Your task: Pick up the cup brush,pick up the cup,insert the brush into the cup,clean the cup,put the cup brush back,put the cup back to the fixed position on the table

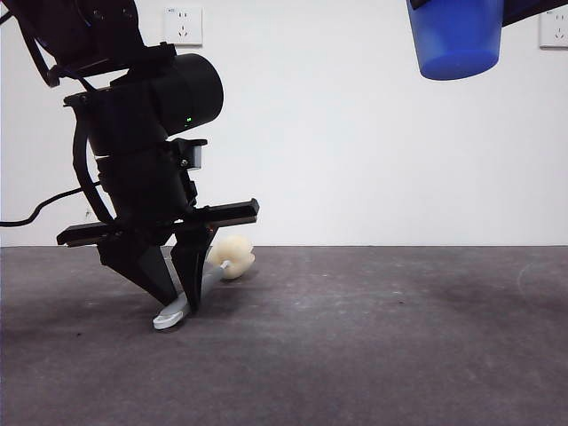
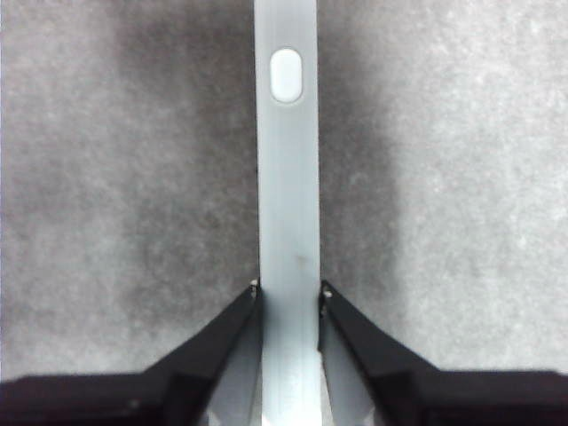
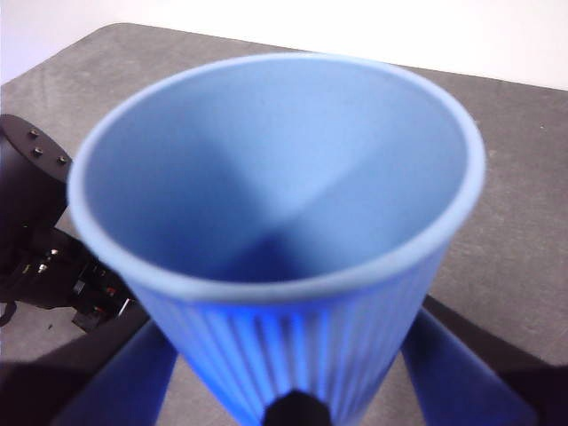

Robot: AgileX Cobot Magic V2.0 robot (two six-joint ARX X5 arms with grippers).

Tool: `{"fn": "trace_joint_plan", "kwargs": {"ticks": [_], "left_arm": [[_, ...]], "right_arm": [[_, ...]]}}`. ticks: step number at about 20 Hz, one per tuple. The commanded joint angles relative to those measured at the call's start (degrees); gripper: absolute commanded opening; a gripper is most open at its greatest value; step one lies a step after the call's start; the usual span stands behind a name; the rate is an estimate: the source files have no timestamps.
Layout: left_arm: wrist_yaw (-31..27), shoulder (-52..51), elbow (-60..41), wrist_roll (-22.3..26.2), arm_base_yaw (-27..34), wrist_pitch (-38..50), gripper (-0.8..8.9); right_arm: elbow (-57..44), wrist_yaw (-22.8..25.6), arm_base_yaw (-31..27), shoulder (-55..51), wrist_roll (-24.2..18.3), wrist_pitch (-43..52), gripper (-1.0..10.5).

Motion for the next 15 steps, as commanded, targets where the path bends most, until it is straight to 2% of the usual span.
{"fn": "trace_joint_plan", "kwargs": {"ticks": [1, 8, 15], "left_arm": [[0.15, 0.63, -0.09, -0.22, -0.24, -0.66, 3.18], [0.17, -1.03, -0.07, 2.19, -0.22, -3.78, 3.18], [0.26, -15.63, -0.07, 9.7, -0.22, -9.92, 3.18]], "right_arm": [[0.13, 0.04, -0.09, 0.0, 0.72, 0.44, -0.1], [0.02, 0.0, -0.17, 3.41, 0.63, 2.23, -0.1], [-4.7, -0.09, -0.7, 18.14, -0.44, 19.06, -0.1]]}}
